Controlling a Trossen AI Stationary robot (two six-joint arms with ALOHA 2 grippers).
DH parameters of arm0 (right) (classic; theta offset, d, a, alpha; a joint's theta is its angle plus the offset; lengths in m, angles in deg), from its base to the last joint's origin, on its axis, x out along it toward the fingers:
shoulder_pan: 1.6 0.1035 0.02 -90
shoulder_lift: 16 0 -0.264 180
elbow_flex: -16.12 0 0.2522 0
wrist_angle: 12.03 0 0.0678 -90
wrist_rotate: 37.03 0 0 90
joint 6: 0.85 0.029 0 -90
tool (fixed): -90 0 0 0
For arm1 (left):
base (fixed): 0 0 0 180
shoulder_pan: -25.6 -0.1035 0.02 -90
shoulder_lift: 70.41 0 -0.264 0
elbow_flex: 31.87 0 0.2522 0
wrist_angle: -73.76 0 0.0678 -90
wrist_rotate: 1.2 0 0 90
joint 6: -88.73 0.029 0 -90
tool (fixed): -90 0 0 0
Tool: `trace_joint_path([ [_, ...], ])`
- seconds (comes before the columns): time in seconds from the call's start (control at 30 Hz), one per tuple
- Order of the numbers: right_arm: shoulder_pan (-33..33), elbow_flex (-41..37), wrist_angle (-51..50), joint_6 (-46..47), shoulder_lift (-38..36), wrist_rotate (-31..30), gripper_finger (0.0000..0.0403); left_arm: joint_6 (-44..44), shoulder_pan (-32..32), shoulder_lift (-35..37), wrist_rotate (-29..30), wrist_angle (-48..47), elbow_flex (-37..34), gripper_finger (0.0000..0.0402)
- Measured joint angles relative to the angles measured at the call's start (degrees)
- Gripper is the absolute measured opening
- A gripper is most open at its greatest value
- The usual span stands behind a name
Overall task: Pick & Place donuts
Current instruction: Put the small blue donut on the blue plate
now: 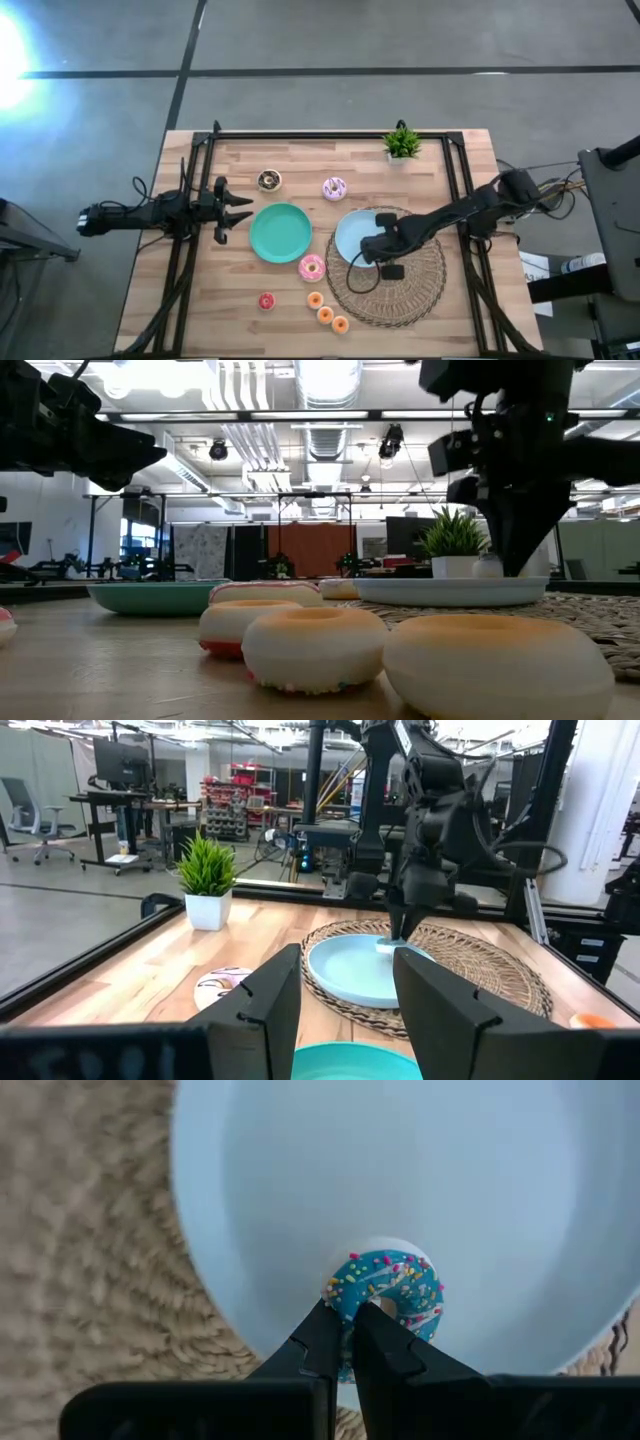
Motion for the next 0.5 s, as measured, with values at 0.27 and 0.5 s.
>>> trace_joint_path([
  [0.27, 0.0, 0.4, 0.8, 1.9, 0.2, 0.6, 0.0029, 0.0, 0.0, 0.0, 0.0, 0.0, 0.0, 0.0135],
  [0.5, 0.0, -0.4, 0.9, 1.9, -0.4, 4.6, 0.0100, 0.0, 0.0, 0.0, 0.0, 0.0, 0.0, 0.0135],
])
